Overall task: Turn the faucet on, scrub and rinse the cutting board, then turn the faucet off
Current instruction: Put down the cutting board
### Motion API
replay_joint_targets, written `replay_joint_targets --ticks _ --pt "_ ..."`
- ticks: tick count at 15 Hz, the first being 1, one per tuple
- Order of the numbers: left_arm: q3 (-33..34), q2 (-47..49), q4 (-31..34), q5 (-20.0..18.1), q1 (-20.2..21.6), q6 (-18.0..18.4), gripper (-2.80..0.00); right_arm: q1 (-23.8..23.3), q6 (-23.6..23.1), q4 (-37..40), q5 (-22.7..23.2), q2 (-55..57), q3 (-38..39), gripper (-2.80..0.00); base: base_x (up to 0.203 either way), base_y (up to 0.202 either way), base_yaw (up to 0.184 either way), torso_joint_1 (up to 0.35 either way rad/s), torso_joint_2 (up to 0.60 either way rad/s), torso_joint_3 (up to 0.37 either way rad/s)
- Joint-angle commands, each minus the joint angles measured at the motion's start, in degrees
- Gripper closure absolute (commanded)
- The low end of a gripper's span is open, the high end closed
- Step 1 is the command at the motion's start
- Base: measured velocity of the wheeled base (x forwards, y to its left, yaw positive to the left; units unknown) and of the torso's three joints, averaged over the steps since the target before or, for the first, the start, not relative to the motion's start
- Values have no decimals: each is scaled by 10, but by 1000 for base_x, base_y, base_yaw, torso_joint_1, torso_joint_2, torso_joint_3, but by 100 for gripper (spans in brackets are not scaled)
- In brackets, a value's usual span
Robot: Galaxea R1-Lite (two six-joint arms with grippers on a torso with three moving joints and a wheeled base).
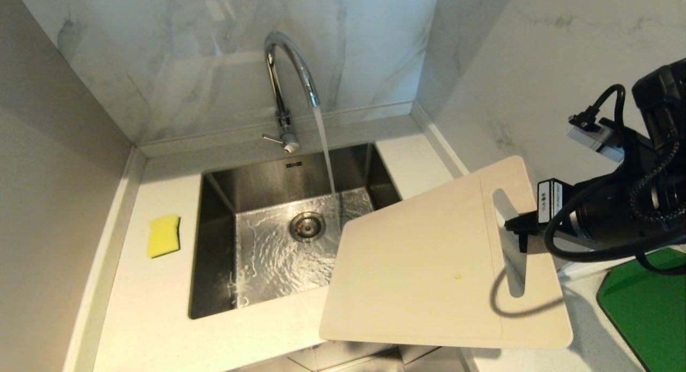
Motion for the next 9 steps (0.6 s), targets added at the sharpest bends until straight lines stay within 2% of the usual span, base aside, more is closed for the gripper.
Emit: replay_joint_targets --ticks 1,7,9 --pt "0 0 1 0 0 0 0 0 0 2 -5 -4 26 0 0 0 0 0 0 0" --pt "0 0 1 0 0 0 0 -1 -4 -17 -26 8 89 0 0 0 0 0 0 0" --pt "0 0 1 0 0 0 0 -4 -9 -28 -62 25 104 0 0 0 0 0 0 0"
